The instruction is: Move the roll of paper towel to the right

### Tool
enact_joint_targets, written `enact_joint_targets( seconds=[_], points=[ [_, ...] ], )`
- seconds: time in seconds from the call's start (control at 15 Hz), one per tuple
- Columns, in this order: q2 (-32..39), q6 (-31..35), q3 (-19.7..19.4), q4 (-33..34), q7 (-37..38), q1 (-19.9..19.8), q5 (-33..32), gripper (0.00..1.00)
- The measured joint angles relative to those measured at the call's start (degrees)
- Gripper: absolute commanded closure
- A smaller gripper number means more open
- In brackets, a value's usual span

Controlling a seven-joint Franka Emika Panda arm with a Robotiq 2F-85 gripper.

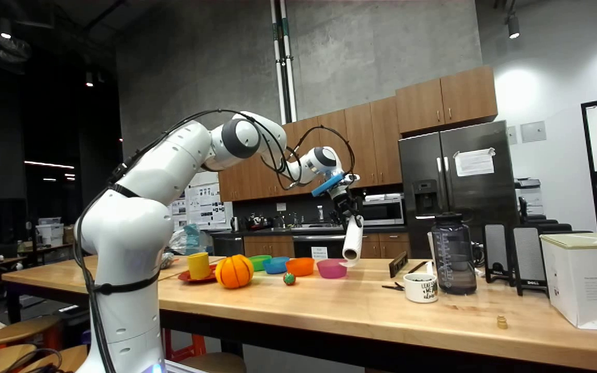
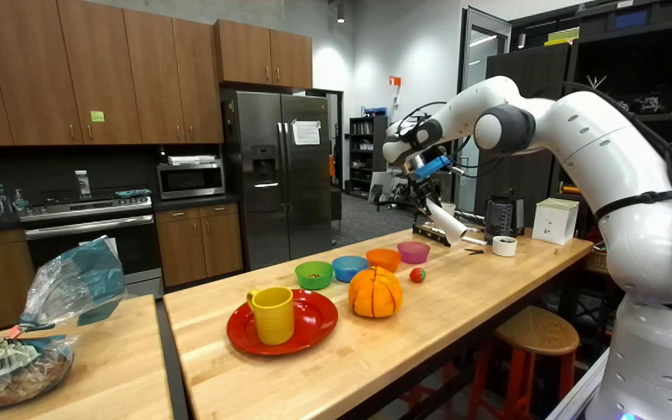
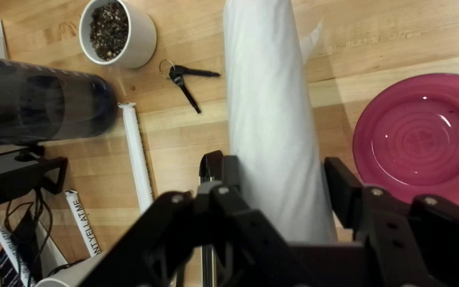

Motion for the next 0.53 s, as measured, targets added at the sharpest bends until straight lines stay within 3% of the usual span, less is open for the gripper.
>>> enact_joint_targets(
  seconds=[0.53],
  points=[
    [8.2,-0.5,-0.1,10.4,0.2,-1.1,1.1,0.7]
  ],
)
